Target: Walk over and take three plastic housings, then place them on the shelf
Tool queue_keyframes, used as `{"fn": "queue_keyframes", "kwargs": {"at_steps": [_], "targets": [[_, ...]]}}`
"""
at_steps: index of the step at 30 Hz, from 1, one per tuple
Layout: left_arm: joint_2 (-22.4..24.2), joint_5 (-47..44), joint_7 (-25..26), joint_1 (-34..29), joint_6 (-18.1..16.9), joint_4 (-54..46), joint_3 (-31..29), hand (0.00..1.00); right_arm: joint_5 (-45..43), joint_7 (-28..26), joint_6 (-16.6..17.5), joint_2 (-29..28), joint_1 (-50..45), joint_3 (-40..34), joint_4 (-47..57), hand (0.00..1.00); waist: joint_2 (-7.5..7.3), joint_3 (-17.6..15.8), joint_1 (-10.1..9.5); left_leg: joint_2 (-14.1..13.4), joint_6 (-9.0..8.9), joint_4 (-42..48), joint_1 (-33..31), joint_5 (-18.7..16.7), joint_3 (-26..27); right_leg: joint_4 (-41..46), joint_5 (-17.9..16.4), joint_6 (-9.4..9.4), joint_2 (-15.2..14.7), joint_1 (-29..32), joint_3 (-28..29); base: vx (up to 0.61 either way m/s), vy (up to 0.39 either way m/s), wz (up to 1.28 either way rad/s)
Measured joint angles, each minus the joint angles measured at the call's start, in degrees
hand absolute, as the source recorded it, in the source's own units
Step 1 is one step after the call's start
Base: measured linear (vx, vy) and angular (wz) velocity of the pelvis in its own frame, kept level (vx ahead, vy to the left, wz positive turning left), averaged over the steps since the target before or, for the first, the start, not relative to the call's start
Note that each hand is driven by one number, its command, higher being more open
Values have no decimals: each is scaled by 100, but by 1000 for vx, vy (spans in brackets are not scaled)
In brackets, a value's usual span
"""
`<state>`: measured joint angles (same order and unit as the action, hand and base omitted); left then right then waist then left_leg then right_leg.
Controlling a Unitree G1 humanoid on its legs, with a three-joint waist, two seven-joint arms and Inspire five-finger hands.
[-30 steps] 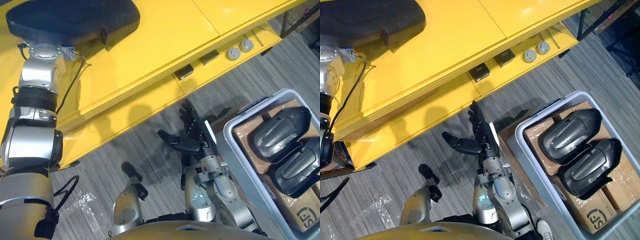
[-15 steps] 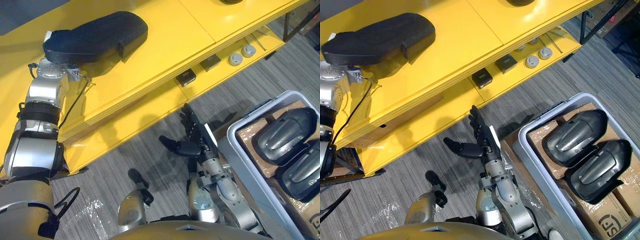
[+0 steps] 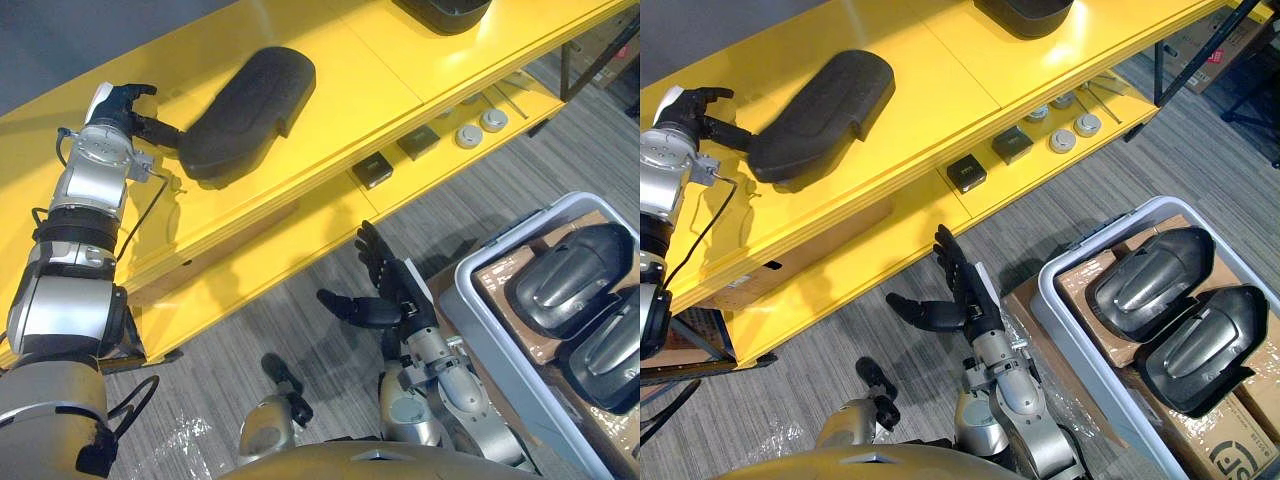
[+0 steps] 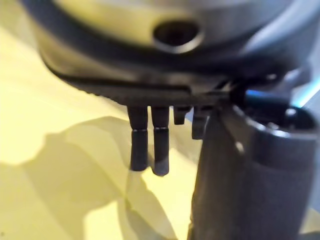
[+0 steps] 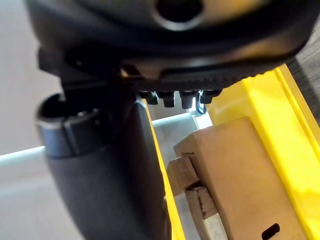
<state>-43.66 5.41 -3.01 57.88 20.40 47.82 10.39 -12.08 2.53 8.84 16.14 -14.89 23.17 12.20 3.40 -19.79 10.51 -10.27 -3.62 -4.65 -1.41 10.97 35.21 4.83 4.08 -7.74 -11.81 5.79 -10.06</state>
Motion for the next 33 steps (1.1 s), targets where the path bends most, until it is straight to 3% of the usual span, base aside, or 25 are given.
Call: {"fn": "queue_keyframes", "kwargs": {"at_steps": [8, 14, 17, 19, 22, 25, 27, 30, 33], "targets": [[-204, 911, 38, 2, -27, 231, -13, 100, 2, -189, -1, 121, 16, 23, -2, 100, 38, 23, -20, -2, 23, -6, 4, 30, -62, 33, -8, 12, -1, -29, -53, -4, 1, 3], [-467, 1097, 888, 14, -203, 232, -13, 100, 58, -167, 55, 218, 58, 117, -13, 100, 37, 30, -113, -5, 27, -14, -1, 48, -141, 98, -49, 20, -5, -57, -107, -6, -1, 6], [-473, 883, 1646, 10, -521, 227, -14, 100, 299, -69, 346, 219, 65, 112, -24, 100, 34, 77, -178, -11, 24, -19, -13, 60, -231, 100, -74, 22, -7, -113, -208, 3, -7, 15], [-473, 142, 2130, -77, -818, 43, -134, 100, 524, -44, 595, 222, 129, 40, -24, 100, 12, 175, -242, -9, 29, -17, -14, 103, -273, 101, -79, 22, -6, -141, -251, 19, -9, 9], [-469, -443, 2688, -793, -1256, -1068, -571, 100, 751, -21, 819, 261, 468, -234, -23, 100, -4, 328, -260, 2, 31, -16, -11, 114, -403, 93, -105, 17, -23, -237, -379, 24, -5, 18], [-364, -1058, 3041, -1959, -1766, -2867, -996, 100, 734, 80, 990, 428, 987, -784, -23, 100, 0, 525, -425, -4, 16, -17, -12, 134, -607, 81, -159, 16, -24, -373, -581, 10, -9, 31], [154, -1246, 3193, -3053, -2064, -4208, -1653, 100, 748, 232, 1076, 626, 1324, -1298, -24, 100, 33, 767, -614, 0, 10, -20, -12, 135, -804, -15, -184, 21, -21, -557, -805, 16, -12, 36], [753, -1361, 3259, -4321, -2213, -5395, -2341, 100, 952, 398, 1202, 839, 1709, -1823, -31, 100, 63, 1034, -821, 6, -19, -24, -18, 122, -1051, -136, -208, 15, 0, -804, -1096, 16, -12, 43], [1319, -1444, 3189, -5194, -2358, -5961, -2791, 100, 988, 406, 1290, 1094, 2066, -2083, -49, 100, 86, 1222, -1029, 57, -59, -40, -12, 107, -1324, -301, -259, 4, -1, -1056, -1397, -26, -4, 49]]}}
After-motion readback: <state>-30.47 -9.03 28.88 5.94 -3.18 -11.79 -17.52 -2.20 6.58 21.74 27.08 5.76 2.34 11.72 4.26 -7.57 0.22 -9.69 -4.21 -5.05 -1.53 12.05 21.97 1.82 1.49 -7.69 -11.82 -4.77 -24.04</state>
